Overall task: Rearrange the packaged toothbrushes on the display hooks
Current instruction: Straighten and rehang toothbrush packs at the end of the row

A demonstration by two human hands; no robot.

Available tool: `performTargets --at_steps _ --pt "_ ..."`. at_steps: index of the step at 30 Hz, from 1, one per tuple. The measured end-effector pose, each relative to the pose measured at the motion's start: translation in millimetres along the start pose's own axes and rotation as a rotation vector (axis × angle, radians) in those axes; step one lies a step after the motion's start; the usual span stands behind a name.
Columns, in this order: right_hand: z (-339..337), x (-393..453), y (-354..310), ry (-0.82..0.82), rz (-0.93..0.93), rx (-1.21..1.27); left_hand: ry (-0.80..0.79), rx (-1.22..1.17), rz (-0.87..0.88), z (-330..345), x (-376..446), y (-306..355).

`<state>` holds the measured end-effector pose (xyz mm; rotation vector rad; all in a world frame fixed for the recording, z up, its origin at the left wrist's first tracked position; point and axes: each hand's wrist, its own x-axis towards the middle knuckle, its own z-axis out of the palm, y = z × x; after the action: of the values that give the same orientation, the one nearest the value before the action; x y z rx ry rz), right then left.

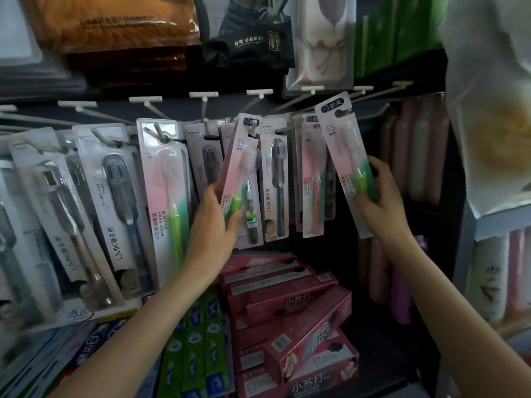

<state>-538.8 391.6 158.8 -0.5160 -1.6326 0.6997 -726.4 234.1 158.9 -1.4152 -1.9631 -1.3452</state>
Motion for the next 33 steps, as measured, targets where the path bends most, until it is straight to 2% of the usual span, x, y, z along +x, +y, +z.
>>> performTargets --at_steps 6,15,18,24,29,31,33 --pt "8 -11 3 -0.026 -0.042 0.133 0.010 0.027 0.010 -3 0 -3" --pt "19 -29 29 -0.234 -0.026 0.044 0.019 0.039 0.025 0 1 -6" --pt "22 -25 27 -0.291 -0.042 -0.068 0.017 0.046 0.030 1 0 -7" --pt "34 -1 6 -0.289 -0.150 -0.237 0.006 0.053 0.031 -1 -2 -6" --pt "54 1 -2 -0.233 -0.021 -0.164 0.012 0.092 0.042 -7 -1 -7" --pt "64 -7 0 -0.177 0.013 -0.204 0.017 0.106 0.043 -9 -2 -7" --pt "73 -20 -1 -0.044 -0.053 -0.336 0.019 0.114 0.046 -10 -2 -7"
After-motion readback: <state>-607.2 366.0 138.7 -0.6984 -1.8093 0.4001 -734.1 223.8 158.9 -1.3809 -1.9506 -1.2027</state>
